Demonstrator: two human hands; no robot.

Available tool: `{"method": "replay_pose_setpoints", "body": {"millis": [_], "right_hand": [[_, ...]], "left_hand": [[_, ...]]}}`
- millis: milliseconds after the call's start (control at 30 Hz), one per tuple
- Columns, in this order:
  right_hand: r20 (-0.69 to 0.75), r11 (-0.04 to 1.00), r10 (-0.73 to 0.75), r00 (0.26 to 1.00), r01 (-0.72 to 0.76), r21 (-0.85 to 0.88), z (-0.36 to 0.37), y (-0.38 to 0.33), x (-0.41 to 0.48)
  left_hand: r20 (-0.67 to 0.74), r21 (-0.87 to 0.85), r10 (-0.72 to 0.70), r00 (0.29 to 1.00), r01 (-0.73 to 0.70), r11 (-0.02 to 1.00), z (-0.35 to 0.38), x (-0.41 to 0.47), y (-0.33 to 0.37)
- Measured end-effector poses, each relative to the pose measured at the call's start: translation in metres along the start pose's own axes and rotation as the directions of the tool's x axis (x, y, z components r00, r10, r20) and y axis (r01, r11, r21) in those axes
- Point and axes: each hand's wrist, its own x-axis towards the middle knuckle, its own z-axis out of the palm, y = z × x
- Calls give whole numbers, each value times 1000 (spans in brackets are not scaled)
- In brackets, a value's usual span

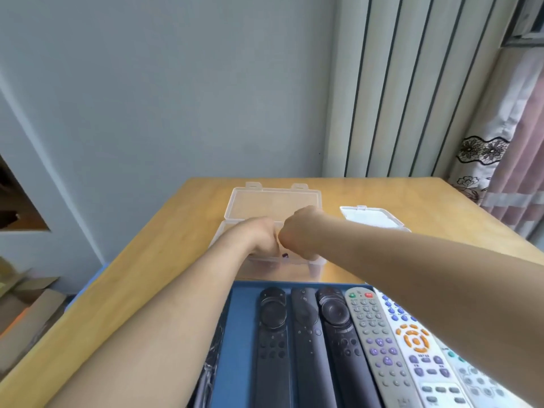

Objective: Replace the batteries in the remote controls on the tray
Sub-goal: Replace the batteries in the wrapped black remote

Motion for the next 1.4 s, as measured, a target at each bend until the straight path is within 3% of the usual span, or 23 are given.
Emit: {"method": "replay_pose_setpoints", "body": {"millis": [133, 233, 300, 367, 433, 533, 567, 600, 633, 700, 767, 833, 900, 967, 1100, 1167, 1233, 1300, 1333, 1400], "right_hand": [[-42, 998, -22, 999, 19, -63, -1, -5, 5], [-117, 999, -32, 993, 33, 13, 2, -1, 5], [-183, 994, 14, 983, 6, 108, 1, 7, 1], [-267, 943, 119, 956, -25, 332, 1, 18, -5], [-365, 759, 275, 890, 32, 650, 5, 27, -17], [-340, 204, 455, 823, 275, 939, 11, 26, -51], [-311, 39, 479, 821, 334, 942, 13, 23, -62], [-289, -77, 494, 820, 373, 925, 16, 18, -75], [-286, -126, 508, 813, 398, 909, 18, 11, -88], [-314, -114, 526, 790, 431, 895, 24, -1, -108], [-322, -108, 548, 772, 447, 888, 31, -13, -124], [-314, -93, 559, 767, 435, 896, 40, -28, -138], [-310, -4, 568, 763, 379, 925, 50, -43, -152], [-331, 117, 542, 772, 321, 940, 51, -53, -163], [-308, 448, 155, 939, 211, 869, 54, -83, -203], [-244, 567, 9, 970, 196, 800, 57, -101, -209], [-214, 614, -27, 976, 185, 767, 62, -113, -205], [-253, 576, -12, 967, 214, 789, 62, -118, -193], [-275, 478, 31, 961, 227, 849, 61, -118, -187], [-253, 122, 130, 959, 238, 964, 51, -119, -172]], "left_hand": [[-34, -81, 20, 999, -22, 996, -2, -3, -8], [-69, -184, 56, 996, -67, 981, 0, -5, -10], [-121, -237, 63, 991, -91, 967, -2, -8, -11], [-206, -372, 63, 977, -137, 918, -7, -12, -11], [-303, -645, 28, 953, -227, 730, -13, -27, -6], [-291, -927, -61, 955, -265, 266, -21, -59, 6], [-269, -947, -52, 962, -254, 199, -21, -68, 10], [-260, -942, -29, 965, -247, 229, -18, -78, 13], [-269, -907, 5, 963, -255, 335, -14, -90, 17], [-271, -802, 126, 954, -297, 519, -1, -114, 22], [-278, -744, 233, 932, -363, 560, 14, -136, 27], [-327, -677, 255, 910, -413, 609, 28, -155, 27], [-358, -582, 213, 909, -396, 710, 43, -166, 24], [-373, -571, 139, 917, -345, 745, 51, -170, 18], [-330, -623, 82, 940, -283, 729, 71, -187, 16], [-334, -566, 113, 936, -295, 770, 78, -196, 15], [-389, -505, 85, 917, -290, 813, 80, -202, 11], [-512, -464, -63, 857, -214, 860, 73, -205, 0], [-563, -426, -142, 814, -140, 894, 70, -205, -7], [-606, -260, -243, 757, 100, 961, 64, -209, -30]]}}
